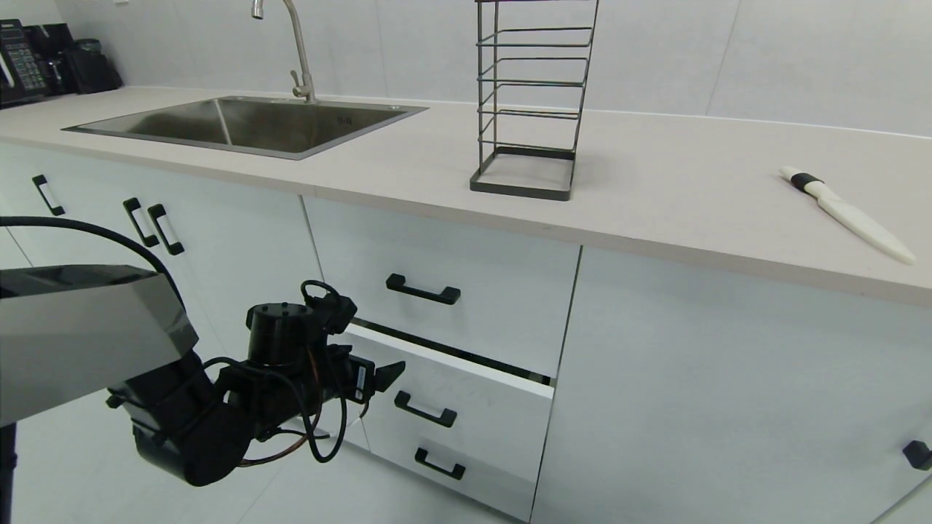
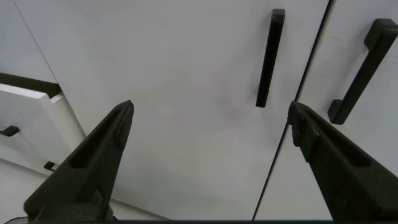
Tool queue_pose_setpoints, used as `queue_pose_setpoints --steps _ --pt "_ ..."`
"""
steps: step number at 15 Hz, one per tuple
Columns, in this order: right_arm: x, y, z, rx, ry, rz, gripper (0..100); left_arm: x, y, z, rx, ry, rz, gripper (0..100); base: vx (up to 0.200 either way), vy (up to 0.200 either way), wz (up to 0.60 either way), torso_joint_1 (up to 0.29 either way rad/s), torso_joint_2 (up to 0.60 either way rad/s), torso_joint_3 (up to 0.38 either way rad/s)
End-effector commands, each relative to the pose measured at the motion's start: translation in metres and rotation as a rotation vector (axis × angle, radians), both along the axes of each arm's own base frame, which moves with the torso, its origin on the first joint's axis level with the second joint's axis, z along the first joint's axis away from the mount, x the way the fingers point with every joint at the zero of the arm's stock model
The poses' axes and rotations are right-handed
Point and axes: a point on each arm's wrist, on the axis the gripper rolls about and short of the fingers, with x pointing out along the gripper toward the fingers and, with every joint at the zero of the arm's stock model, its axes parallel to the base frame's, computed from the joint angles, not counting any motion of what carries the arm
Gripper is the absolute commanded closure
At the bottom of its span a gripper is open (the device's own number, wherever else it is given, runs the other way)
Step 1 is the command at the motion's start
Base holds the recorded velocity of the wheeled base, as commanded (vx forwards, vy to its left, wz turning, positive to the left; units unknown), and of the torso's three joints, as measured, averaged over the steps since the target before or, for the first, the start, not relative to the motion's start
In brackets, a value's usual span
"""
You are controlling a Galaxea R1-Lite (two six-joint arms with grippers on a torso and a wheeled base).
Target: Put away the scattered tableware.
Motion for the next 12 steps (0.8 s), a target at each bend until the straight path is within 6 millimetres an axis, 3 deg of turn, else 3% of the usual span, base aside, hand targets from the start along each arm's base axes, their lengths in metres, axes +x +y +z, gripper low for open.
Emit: queue_pose_setpoints --steps 1,12 --pt "0.0 0.0 0.0 0.0 0.001 0.0 0 0.007 -0.003 -0.005 -0.002 0.0 0.0 0 0.0 0.0 0.0 0.0 0.0 0.0" --pt "0.0 0.0 0.0 0.002 0.003 0.0 0 0.03 -0.011 -0.002 -0.02 -0.058 0.002 0 0.0 0.0 0.0 0.0 0.0 0.0"
